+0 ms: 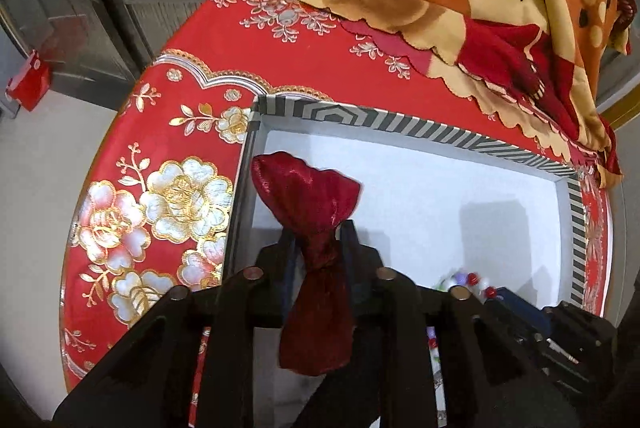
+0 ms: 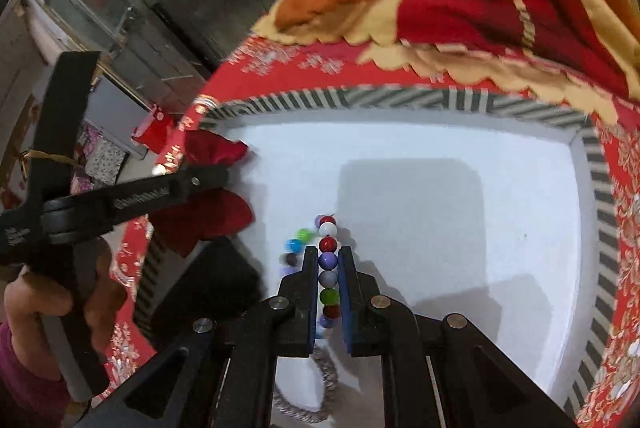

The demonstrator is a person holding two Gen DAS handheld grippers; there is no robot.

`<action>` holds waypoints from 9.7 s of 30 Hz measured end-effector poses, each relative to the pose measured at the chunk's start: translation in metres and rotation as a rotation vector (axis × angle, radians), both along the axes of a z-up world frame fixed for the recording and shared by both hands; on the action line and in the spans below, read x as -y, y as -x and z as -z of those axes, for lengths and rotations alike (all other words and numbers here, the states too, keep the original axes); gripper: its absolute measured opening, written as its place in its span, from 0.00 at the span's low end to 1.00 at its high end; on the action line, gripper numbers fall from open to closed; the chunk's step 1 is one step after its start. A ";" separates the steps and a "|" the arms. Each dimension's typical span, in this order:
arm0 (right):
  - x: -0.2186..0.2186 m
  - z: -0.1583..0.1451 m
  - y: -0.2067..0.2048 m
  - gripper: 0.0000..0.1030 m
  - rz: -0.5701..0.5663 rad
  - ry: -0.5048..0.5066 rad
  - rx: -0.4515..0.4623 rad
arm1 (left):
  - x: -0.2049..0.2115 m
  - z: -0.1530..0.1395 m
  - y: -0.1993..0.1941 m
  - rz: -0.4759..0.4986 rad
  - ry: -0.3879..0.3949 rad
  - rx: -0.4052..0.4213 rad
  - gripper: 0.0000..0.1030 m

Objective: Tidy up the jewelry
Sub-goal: 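Carry the red bow and beaded bracelet into the tray and open both tools, then lift both tools out of the tray, then grasp the leopard-print bow scrunchie with left tool while right tool grasps purple bead bracelet, then carry the leopard bow and purple bracelet into the tray and open both tools, then lift both tools out of the tray back over the remaining jewelry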

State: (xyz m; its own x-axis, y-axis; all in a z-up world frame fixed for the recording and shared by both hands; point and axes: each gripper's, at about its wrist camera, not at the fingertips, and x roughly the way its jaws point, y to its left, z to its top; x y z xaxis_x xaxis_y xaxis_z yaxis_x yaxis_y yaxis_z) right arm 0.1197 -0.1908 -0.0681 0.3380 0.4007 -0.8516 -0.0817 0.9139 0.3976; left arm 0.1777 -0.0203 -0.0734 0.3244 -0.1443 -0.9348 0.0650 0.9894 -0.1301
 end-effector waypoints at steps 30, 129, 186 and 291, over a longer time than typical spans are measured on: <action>-0.008 -0.133 0.156 0.40 0.122 0.089 0.226 | -0.014 -0.101 0.155 0.063 -0.056 0.238 0.56; 0.048 -0.032 0.287 0.36 0.159 0.108 -0.016 | -0.008 -0.002 0.235 0.132 0.030 -0.091 0.56; -0.001 -0.032 0.219 0.08 -0.078 0.240 0.112 | 0.001 -0.018 0.224 0.193 0.119 -0.052 0.09; 0.050 -0.083 0.084 0.36 0.128 0.165 0.200 | 0.033 -0.063 0.098 0.082 -0.050 0.179 0.55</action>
